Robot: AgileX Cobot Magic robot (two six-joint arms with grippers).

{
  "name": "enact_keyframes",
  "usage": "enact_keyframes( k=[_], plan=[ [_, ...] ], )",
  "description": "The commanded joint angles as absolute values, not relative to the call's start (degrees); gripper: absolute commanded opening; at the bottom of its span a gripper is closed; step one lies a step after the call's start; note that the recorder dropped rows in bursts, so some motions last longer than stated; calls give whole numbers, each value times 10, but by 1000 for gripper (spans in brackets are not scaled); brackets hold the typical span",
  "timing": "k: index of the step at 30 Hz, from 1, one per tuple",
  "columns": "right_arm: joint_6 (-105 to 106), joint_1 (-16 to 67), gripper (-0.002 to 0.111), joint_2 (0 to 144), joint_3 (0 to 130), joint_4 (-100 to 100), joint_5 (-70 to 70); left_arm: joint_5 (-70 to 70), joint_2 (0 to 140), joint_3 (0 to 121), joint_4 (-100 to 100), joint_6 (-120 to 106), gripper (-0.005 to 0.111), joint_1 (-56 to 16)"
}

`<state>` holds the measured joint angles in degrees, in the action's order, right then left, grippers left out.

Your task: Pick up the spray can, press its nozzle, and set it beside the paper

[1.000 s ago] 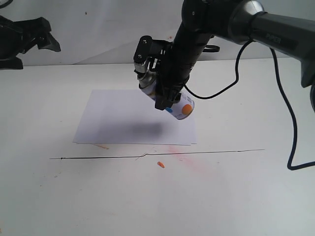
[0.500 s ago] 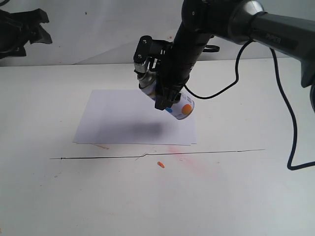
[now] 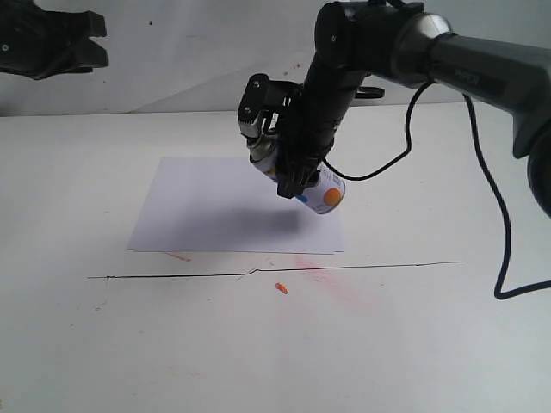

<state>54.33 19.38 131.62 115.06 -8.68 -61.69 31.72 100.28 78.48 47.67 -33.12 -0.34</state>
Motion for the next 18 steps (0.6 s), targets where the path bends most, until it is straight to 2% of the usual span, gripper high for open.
enact_keyframes(
  k=[1,10,18],
  plan=[
    [537,207,0,1315,1157,-76,-619,406,1057,843,534,-406,25,-6],
    [535,236,0,1315,1157,-40,-590,520,1151,953,552,-410,25,-35],
    [473,225,0,1315,1157,52,-583,545,1170,976,547,-425,25,-70]
  ],
)
